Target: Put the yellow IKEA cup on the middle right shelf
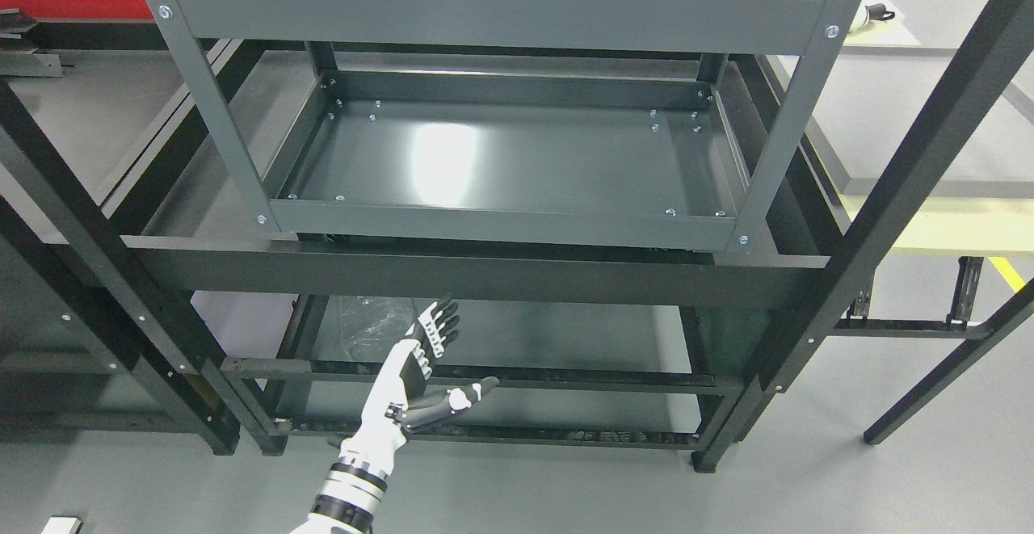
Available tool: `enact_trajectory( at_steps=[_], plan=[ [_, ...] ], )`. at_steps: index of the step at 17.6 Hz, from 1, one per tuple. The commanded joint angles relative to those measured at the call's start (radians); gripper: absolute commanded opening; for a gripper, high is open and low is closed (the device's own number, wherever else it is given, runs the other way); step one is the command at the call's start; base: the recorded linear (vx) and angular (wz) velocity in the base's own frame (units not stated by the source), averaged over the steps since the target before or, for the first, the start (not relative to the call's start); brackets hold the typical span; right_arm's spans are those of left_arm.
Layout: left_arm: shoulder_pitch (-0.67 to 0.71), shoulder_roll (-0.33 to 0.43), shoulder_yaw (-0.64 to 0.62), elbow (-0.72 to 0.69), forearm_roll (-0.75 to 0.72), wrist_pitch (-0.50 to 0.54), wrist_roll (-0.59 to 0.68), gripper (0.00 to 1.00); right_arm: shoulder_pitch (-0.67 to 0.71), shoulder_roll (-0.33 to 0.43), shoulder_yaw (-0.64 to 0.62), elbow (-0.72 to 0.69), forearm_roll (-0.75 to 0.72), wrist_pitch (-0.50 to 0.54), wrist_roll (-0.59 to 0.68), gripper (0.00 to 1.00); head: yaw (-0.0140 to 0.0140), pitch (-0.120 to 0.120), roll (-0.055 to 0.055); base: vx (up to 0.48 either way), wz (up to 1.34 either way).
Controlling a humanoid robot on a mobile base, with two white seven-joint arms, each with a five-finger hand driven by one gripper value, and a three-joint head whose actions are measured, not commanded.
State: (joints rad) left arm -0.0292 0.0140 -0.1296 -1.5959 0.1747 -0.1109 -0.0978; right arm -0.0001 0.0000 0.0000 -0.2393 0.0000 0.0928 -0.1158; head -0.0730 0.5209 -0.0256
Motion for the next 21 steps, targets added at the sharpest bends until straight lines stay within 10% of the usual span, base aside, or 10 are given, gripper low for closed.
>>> enact_trajectory(
  at_steps=[1,21],
  plan=[
    [-0.003,0.003,0.14,-0.096,-0.011,0.03,0.05,0.99,0.014,-0.017,0.017,0.0,-0.025,0.001,-0.001,0.99,0.0,0.0,0.0,0.004,0.02],
    [-0.136,0.003,0.177,-0.171,-0.015,0.178,0.13,0.99,0.014,-0.017,0.017,0.0,-0.025,0.001,-0.001,0.99,0.0,0.0,0.0,0.0,0.0]
  ],
)
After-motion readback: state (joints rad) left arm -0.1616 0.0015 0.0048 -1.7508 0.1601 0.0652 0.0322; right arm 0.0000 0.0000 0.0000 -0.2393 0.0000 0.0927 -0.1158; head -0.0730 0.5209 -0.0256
